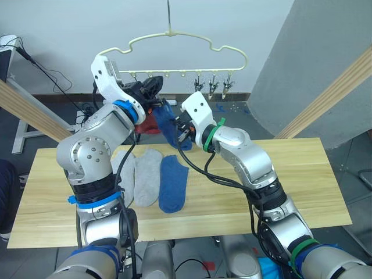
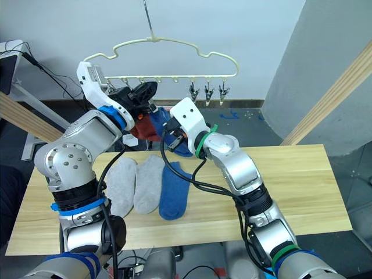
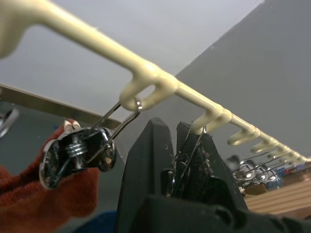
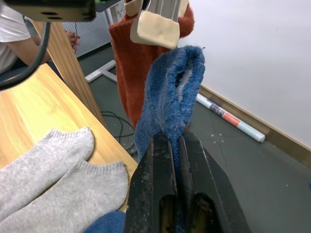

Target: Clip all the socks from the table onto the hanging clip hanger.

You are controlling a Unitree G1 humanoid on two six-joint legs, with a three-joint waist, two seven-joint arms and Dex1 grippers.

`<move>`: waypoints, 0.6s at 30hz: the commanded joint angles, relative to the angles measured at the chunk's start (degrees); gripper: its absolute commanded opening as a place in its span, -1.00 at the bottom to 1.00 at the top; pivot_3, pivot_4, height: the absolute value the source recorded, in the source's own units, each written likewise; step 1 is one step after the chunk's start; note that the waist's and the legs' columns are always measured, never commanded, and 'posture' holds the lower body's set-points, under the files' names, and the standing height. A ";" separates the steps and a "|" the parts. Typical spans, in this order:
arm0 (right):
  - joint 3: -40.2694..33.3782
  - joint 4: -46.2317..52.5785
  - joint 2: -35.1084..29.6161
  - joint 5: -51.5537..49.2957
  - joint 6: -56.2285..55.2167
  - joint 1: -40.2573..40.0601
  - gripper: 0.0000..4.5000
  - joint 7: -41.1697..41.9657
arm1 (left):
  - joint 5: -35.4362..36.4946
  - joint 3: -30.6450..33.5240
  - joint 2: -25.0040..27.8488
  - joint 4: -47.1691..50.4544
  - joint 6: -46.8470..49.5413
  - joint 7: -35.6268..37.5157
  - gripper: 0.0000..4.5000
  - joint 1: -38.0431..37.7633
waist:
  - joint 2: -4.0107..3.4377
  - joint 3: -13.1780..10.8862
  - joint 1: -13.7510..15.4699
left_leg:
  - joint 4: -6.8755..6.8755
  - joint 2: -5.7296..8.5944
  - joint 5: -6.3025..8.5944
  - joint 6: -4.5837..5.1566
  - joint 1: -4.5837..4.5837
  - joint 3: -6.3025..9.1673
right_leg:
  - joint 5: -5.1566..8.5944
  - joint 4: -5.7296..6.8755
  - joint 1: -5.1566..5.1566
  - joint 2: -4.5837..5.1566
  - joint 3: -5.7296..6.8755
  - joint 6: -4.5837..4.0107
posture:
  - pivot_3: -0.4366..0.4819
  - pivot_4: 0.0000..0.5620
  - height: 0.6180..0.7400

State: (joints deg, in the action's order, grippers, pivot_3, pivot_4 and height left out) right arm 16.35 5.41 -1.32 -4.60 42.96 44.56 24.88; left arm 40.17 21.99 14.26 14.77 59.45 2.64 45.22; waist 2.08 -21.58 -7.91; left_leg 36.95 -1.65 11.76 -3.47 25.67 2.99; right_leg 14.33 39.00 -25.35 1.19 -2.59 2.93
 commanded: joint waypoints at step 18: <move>3.41 7.83 2.87 -3.20 4.42 -2.47 -0.98 -0.20 | 0.81 -0.38 -0.59 -0.38 -2.98 -1.47 -0.91 1.07 | 0.00 0.00 -0.08 | 0.03 0.00 0.00 0.00 0.02 0.01 | 0.00 0.02 0.00 0.00 0.00 0.00 | -0.59 0.24 1.00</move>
State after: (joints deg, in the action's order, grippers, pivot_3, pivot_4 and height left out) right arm 19.30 11.44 0.47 -6.76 48.08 41.96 24.75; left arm 40.46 21.70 13.59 13.40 57.78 1.56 45.36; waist 2.08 -21.58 -7.98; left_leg 36.99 -1.65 11.76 -3.47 25.69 2.99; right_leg 14.33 39.01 -25.35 1.18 -2.59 2.93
